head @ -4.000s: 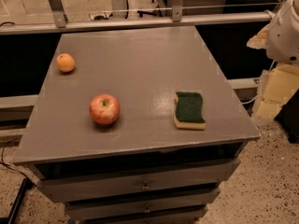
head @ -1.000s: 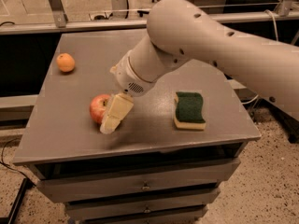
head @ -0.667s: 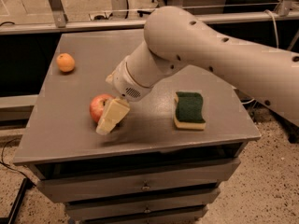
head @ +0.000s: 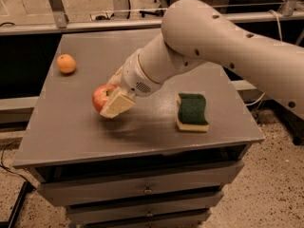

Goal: Pick apple

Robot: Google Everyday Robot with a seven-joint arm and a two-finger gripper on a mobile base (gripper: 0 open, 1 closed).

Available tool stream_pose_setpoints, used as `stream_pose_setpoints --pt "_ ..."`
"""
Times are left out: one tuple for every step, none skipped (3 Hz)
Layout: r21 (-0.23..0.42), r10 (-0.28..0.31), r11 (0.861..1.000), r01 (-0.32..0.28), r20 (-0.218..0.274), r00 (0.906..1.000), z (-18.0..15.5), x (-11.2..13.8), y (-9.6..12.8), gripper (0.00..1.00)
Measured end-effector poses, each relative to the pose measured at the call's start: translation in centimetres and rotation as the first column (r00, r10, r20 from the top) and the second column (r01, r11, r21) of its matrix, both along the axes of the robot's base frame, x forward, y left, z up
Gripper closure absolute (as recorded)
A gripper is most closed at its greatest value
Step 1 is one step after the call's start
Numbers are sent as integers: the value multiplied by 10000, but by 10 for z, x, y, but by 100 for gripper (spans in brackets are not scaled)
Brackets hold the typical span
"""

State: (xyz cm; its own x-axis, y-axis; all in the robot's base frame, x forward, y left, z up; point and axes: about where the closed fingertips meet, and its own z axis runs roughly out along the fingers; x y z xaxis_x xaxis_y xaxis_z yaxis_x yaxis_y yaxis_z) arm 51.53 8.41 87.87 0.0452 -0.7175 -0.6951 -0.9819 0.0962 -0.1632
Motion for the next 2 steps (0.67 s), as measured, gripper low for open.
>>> stream_pose_setpoints --pt "769 -95 9970 51 573 9983 42 9 -10 85" --pt "1711 -461 9848 315 819 9956 82 23 -36 100"
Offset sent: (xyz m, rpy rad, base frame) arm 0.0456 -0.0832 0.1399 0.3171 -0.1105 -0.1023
